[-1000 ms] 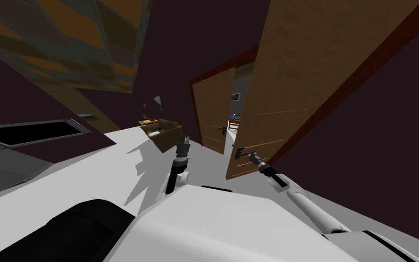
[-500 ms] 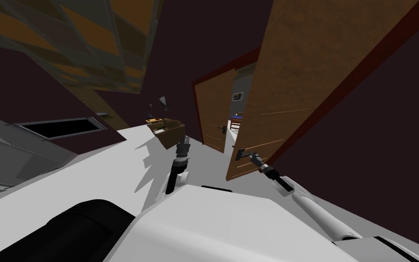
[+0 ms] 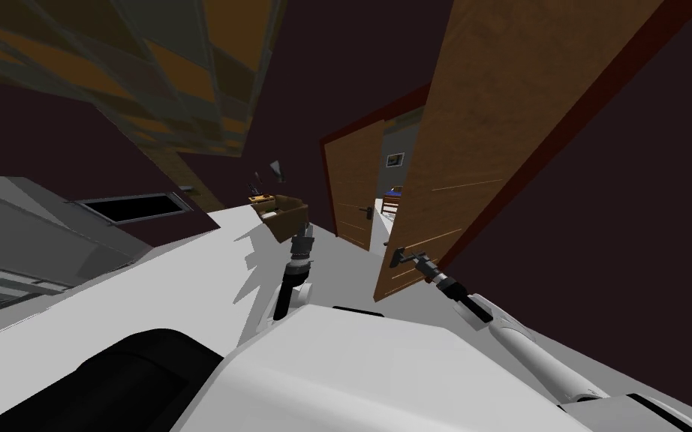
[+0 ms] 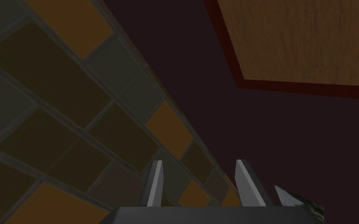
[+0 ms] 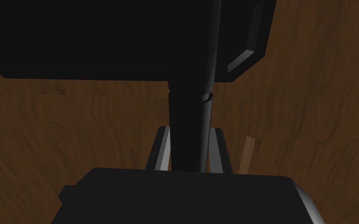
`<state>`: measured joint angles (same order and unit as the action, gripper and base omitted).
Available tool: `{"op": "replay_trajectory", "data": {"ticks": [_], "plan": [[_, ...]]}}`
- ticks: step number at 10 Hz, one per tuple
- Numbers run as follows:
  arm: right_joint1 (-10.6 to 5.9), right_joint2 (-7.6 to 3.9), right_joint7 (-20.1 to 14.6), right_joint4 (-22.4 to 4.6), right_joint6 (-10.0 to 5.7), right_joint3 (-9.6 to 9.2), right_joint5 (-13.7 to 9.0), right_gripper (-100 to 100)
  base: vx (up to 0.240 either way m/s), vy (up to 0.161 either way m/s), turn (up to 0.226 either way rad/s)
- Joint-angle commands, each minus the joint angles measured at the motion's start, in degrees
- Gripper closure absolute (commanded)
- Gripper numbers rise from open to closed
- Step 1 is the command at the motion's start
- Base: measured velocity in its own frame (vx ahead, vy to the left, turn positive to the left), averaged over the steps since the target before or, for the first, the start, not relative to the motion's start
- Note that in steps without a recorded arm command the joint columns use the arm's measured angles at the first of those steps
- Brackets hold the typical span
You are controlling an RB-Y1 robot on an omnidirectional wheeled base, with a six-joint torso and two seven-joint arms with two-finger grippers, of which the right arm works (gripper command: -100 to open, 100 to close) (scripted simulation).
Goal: Pull the door open
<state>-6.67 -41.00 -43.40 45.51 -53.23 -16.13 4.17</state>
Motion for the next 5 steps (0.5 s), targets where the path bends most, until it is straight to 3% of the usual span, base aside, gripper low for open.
{"op": "replay_trajectory", "data": {"ticks": [1, 5], "plan": [[0.07, -0.29, -0.3, -0.4, -0.99, -0.25, 0.1, 100, -0.119, -0.075, 0.13], [0.21, -0.92, -0.9, -1.3, -3.17, -0.8, 0.4, 100, -0.173, -0.13, 0.159]]}}
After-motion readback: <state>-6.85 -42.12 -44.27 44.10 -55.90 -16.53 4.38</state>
